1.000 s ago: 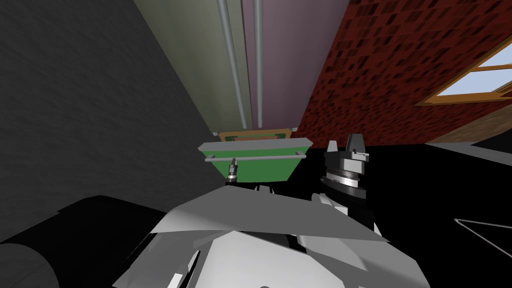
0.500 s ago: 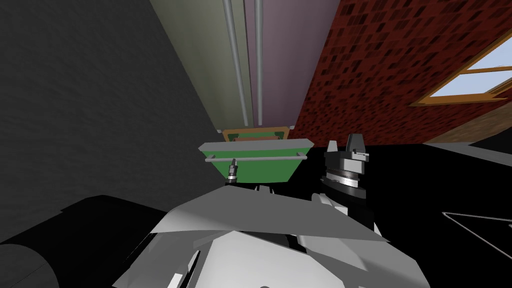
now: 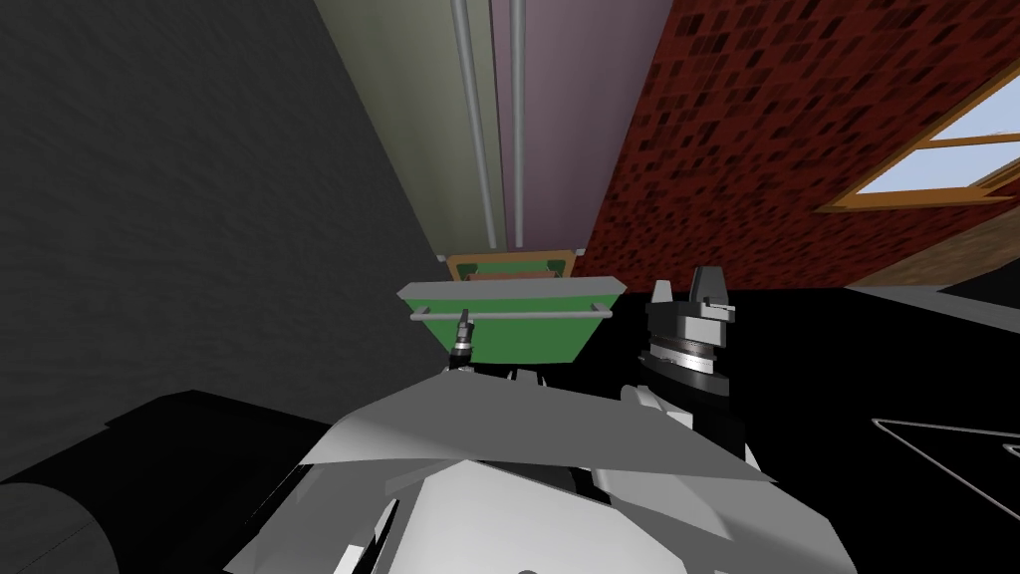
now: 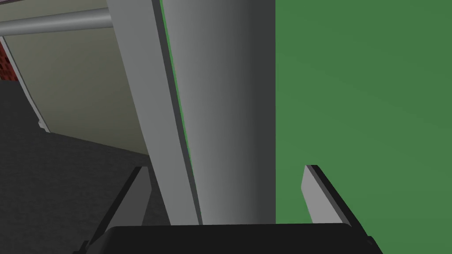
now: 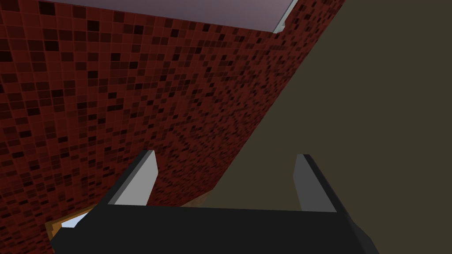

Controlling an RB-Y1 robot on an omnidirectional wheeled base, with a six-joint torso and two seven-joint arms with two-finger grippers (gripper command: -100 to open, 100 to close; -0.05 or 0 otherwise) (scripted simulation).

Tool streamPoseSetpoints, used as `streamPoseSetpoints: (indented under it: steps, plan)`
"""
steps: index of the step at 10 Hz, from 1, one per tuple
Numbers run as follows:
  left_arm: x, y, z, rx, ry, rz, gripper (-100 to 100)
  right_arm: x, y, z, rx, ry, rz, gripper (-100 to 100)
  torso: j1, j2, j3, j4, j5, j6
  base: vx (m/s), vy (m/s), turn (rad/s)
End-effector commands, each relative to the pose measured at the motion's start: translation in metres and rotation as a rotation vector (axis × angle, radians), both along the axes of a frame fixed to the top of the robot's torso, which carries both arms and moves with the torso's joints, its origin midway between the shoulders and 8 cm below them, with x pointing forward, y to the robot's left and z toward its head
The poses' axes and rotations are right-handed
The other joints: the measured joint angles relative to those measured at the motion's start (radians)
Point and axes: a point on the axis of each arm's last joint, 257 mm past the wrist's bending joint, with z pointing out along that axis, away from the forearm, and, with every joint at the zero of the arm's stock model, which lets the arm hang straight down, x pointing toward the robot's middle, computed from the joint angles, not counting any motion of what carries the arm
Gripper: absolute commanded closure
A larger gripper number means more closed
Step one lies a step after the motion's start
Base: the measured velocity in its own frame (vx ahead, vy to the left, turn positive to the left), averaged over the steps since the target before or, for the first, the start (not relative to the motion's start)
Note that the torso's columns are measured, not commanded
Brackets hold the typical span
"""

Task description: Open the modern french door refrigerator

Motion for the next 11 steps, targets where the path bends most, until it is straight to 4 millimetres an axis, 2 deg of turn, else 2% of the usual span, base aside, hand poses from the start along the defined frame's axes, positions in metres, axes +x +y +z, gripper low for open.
streamPoseSetpoints:
  steps: [1, 5, 6, 7, 11]
  plan:
    - [0.025, 0.003, 0.016, 0.001, -0.002, -0.007, -100, 0.0, 0.0, 0.0, 0.0, 0.0, 0.0, 0, 0.0, 0.003, 0.002, 0.0, 0.0, 0.0, -0.07, -0.021, 0.03]
    - [0.057, 0.007, 0.041, 0.001, -0.002, -0.017, -100, 0.0, 0.0, 0.0, 0.0, 0.0, 0.0, 0, -0.001, 0.008, 0.004, 0.006, -0.003, -0.002, -0.084, -0.022, 0.023]
    - [0.052, 0.005, 0.028, -0.004, 0.017, -0.016, -100, 0.0, 0.0, 0.0, 0.0, 0.0, 0.0, 0, -0.003, 0.01, 0.005, 0.007, -0.005, -0.003, -0.025, -0.009, 0.001]
    - [0.053, 0.005, 0.026, -0.005, 0.025, -0.016, 0, 0.0, 0.0, 0.0, 0.0, 0.0, 0.0, 0, -0.003, 0.008, 0.005, 0.005, -0.003, -0.002, 0.0, 0.0, 0.0]
    - [0.051, 0.006, 0.019, -0.009, 0.042, -0.014, 0, 0.0, 0.0, 0.0, 0.0, 0.0, 0.0, 0, -0.001, 0.004, 0.002, 0.001, 0.0, 0.0, 0.0, 0.0, 0.0]
